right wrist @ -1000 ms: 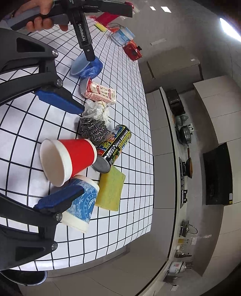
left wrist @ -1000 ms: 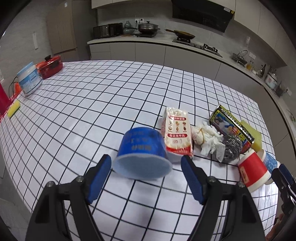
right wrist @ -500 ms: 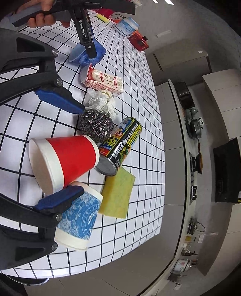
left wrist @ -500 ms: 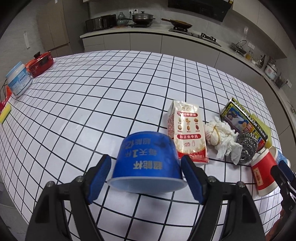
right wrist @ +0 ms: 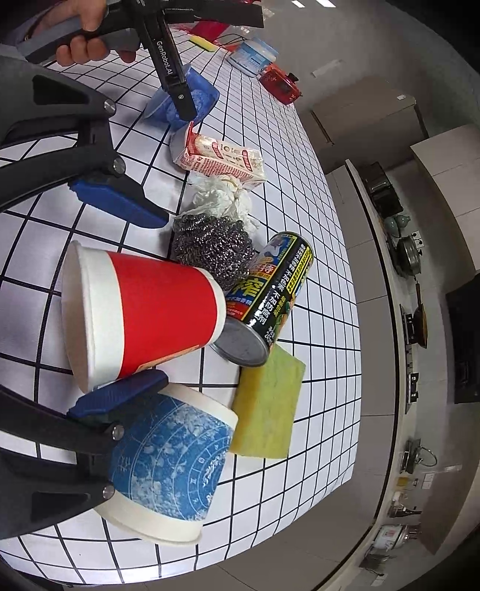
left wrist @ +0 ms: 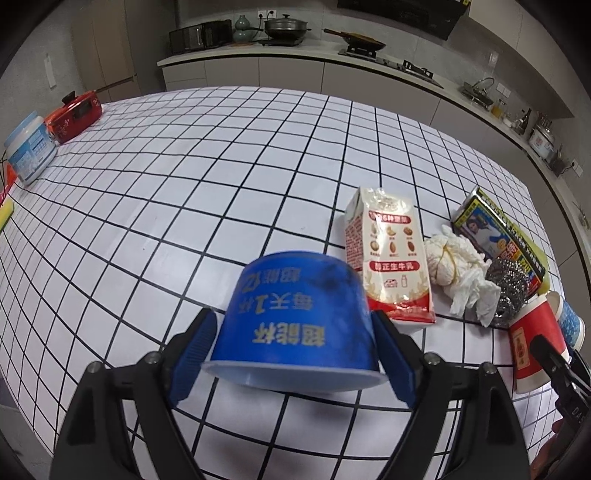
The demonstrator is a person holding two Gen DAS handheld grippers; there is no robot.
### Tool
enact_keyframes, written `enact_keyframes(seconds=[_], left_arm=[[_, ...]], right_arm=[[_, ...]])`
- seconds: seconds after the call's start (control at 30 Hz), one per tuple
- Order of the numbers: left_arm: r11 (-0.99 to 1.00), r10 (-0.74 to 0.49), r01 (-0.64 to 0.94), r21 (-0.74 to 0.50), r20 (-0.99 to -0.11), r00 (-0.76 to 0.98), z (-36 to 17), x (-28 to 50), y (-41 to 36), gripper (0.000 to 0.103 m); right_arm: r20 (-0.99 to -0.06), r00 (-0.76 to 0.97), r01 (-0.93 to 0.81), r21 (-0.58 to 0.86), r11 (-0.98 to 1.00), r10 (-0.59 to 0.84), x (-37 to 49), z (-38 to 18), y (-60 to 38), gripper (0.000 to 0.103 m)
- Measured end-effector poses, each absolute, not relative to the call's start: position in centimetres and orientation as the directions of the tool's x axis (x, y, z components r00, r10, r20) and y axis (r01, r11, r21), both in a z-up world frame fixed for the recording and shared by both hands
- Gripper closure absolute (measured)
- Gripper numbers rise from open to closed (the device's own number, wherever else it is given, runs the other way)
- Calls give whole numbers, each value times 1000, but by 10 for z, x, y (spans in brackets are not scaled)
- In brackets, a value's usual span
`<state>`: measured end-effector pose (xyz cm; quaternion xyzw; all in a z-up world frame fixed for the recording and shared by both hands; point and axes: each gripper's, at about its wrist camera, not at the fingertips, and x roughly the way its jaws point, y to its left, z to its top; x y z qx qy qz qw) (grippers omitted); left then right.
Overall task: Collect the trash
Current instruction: 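Grasp the red paper cup with the right tool while the left grasps the blue bowl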
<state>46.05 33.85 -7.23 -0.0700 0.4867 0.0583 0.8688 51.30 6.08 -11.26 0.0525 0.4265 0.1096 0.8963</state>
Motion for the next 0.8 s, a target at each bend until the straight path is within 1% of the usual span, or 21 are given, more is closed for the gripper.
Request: enact_keyframes(seconds=[0.07,0.1,0.4,0.8], left_arm=[[983,29,-172,-71,-853,521,-73,460,340,17],[982,24,-171,-77,-853,522,-73,460,341,17],[978,1,-174,-115,-830,557,-70,452,346,20],[975,11,-178,-134,-768,640,-36,424,338,21]], right_arm=[[-756,609,-147,187,971,238,514,-115,62,37],[-760,604,-146,192,971,241,515,-116,62,39],[-744,623,-139,199,970,242,512,-112,63,41],[-697,659,-172,225,959,282,491,-93,57,42]])
